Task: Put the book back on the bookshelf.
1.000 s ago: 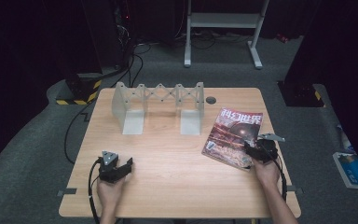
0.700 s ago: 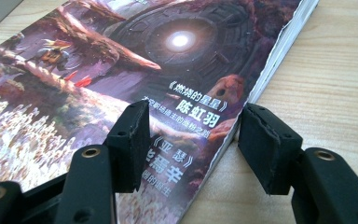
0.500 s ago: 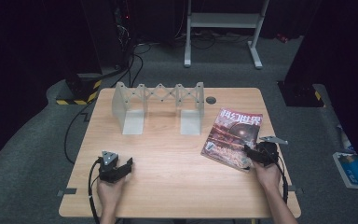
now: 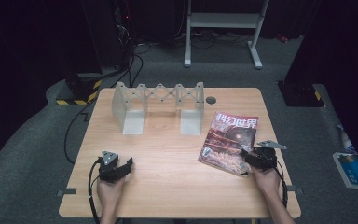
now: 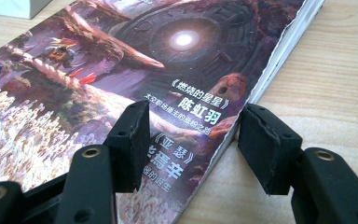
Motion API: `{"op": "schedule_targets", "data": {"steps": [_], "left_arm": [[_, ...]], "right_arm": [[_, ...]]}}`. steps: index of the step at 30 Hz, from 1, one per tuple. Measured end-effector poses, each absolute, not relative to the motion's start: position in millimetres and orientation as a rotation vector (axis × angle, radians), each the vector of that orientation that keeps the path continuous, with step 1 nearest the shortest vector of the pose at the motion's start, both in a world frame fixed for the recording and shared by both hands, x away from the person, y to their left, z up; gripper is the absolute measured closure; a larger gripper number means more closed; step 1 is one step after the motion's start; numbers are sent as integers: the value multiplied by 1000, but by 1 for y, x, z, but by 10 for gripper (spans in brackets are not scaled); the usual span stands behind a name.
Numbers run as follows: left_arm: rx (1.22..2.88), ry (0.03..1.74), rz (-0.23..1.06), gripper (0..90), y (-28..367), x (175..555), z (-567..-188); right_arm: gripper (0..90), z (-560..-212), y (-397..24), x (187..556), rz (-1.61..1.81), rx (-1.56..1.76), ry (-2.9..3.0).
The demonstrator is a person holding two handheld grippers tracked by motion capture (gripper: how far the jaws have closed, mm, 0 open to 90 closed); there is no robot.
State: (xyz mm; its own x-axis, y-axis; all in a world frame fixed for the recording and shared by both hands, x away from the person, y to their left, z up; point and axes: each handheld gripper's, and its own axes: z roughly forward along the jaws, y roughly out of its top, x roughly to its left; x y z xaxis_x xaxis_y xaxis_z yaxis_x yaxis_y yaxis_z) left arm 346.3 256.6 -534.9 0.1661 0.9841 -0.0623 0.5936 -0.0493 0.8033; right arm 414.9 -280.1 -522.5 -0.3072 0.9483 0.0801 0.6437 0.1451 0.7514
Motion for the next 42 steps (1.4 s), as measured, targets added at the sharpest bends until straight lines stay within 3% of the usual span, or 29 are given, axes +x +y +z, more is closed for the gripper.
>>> {"op": "schedule_targets", "data": {"steps": [42], "left_arm": [[1742,1500,694,342,255,345,-535]], "right_arm": [[441,-521,-274,356,1011,1391,2137]]}}
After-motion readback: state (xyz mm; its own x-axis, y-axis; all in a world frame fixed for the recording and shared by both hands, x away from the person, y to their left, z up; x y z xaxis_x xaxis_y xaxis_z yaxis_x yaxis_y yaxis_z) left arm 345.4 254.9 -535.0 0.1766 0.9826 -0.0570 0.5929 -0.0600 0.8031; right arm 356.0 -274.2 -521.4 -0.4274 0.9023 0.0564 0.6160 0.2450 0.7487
